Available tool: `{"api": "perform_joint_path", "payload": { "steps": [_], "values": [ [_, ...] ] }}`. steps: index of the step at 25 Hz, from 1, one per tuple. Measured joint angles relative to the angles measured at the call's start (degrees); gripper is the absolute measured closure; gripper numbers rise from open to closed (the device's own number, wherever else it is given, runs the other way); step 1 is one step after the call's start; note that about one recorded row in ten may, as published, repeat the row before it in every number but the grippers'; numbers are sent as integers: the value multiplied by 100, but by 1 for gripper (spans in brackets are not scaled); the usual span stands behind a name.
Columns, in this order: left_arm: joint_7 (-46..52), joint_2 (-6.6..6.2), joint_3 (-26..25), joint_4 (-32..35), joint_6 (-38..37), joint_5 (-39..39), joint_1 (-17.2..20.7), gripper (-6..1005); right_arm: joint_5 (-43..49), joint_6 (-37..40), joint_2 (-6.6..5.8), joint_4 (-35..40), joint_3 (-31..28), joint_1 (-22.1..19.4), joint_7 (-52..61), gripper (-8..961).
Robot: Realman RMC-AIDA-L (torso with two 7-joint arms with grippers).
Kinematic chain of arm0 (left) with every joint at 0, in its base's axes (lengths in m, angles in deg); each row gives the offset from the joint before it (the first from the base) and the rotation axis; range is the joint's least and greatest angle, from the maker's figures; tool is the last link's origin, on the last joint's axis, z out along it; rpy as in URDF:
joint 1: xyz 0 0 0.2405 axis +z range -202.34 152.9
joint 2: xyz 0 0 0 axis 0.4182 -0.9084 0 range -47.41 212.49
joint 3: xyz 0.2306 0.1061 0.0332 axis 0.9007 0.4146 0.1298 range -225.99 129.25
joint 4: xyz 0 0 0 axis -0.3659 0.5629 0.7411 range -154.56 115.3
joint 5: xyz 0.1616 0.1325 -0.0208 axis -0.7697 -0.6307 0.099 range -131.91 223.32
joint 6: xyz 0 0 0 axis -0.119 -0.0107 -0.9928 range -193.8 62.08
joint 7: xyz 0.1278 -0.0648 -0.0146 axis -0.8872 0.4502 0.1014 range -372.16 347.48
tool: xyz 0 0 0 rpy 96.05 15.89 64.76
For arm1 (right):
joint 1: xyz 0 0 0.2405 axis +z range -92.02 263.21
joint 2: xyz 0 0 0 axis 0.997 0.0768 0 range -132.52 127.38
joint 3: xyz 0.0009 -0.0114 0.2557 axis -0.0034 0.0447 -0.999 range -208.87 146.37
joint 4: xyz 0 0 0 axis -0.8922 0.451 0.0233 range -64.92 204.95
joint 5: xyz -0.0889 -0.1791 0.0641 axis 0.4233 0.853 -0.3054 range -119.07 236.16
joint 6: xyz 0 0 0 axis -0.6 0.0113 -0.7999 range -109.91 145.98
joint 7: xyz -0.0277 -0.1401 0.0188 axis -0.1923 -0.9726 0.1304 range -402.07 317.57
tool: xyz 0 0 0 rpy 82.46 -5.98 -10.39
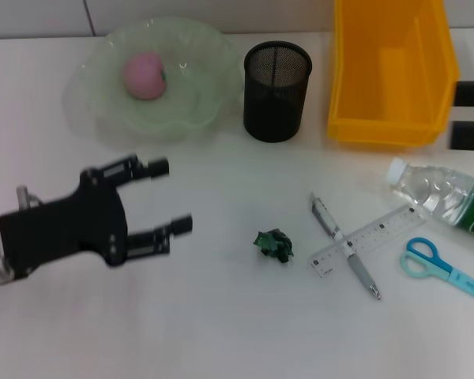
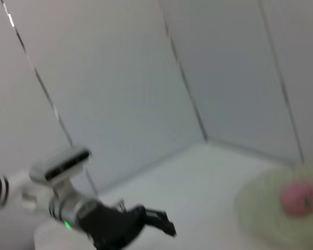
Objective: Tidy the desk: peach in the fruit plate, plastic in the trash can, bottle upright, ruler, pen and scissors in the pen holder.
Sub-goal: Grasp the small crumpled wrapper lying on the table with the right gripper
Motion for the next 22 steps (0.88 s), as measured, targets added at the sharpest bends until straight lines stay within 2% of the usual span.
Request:
{"api": "perform_joint_path", "payload": {
  "steps": [4, 10, 17, 22],
  "values": [
    [24, 0, -1, -2, -30, -216, 73, 185, 1018, -7, -48, 621, 756, 629, 804, 135],
    [312, 15, -10, 29, 1, -513, 118, 185, 2452, -400, 104, 1147, 2104, 1325, 1525, 134],
    [333, 19, -19, 35, 170, -535, 112, 185, 3132, -1600, 188, 1037, 4130, 1426, 1927, 134],
    [349, 28, -18, 30, 242, -541, 105, 184, 3350, -2398, 201, 682, 5207, 1461, 2262, 134]
  ]
}}
